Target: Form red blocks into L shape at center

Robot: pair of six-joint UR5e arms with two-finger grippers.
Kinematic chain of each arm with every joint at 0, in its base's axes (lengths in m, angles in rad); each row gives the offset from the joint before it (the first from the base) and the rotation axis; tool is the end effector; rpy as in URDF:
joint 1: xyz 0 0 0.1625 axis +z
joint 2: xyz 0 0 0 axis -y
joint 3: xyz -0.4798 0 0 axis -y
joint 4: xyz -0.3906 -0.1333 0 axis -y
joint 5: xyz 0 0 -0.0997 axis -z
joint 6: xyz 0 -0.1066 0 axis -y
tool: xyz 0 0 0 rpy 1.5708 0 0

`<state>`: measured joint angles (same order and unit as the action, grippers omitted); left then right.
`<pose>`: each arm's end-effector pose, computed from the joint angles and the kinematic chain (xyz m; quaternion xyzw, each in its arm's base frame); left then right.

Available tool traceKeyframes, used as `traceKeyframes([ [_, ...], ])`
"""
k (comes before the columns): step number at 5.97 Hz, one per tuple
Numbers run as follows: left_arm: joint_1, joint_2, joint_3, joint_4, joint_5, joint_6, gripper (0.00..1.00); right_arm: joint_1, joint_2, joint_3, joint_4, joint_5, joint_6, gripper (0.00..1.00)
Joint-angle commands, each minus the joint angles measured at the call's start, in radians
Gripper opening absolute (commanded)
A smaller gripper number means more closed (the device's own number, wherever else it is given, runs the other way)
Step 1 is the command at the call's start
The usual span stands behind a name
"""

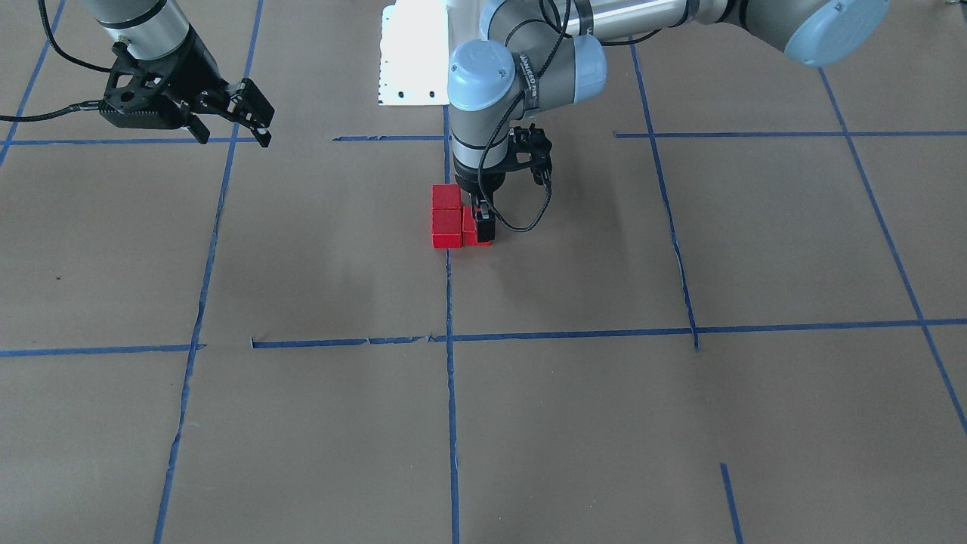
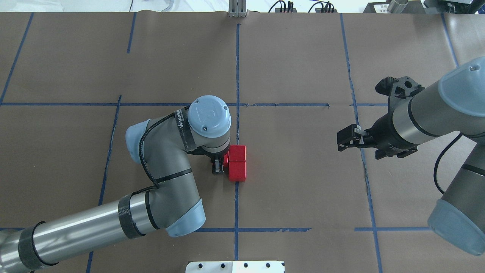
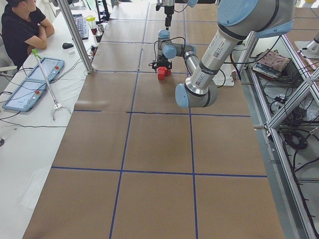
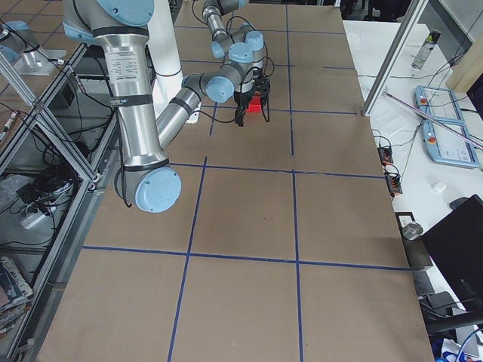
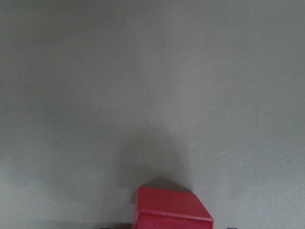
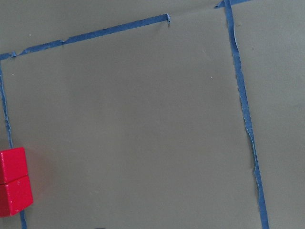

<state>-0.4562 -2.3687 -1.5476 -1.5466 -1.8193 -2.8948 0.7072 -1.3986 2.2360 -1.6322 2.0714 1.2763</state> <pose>0.6405 -0.4336 0.2318 -0.2575 0.2815 -0.6889 0.6163 -0.3118 -0.3745 0.3419 -0.0251 -0.4316 0.0920 0.8970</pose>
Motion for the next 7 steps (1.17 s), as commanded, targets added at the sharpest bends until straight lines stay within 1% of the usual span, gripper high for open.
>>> traceKeyframes([
  [1, -0.016, -0.010, -0.011, 0.006, -0.002, 0.000, 1.00, 0.000, 0.001, 0.000, 0.000, 0.001, 0.000, 1.00],
  [2, -0.057, -0.010, -0.044, 0.011, -0.047, 0.000, 1.00, 0.000, 0.001, 0.002, 0.000, 0.001, 0.000, 1.00],
  [3, -0.112, 0.005, -0.119, 0.017, -0.113, 0.050, 1.00, 0.003, 0.000, 0.004, -0.001, 0.001, 0.000, 1.00],
  [4, -0.131, 0.047, -0.214, 0.051, -0.141, 0.209, 1.00, 0.033, -0.006, 0.002, -0.002, 0.003, 0.000, 1.00],
  [5, -0.174, 0.078, -0.286, 0.101, -0.147, 0.338, 1.00, 0.091, -0.017, -0.004, -0.005, 0.027, 0.000, 1.00],
  [6, -0.226, 0.138, -0.334, 0.123, -0.184, 0.480, 1.00, 0.166, -0.019, -0.028, -0.006, 0.064, -0.018, 1.00],
  [7, -0.272, 0.225, -0.398, 0.125, -0.219, 0.656, 1.00, 0.252, -0.019, -0.085, 0.000, 0.128, -0.078, 1.00],
])
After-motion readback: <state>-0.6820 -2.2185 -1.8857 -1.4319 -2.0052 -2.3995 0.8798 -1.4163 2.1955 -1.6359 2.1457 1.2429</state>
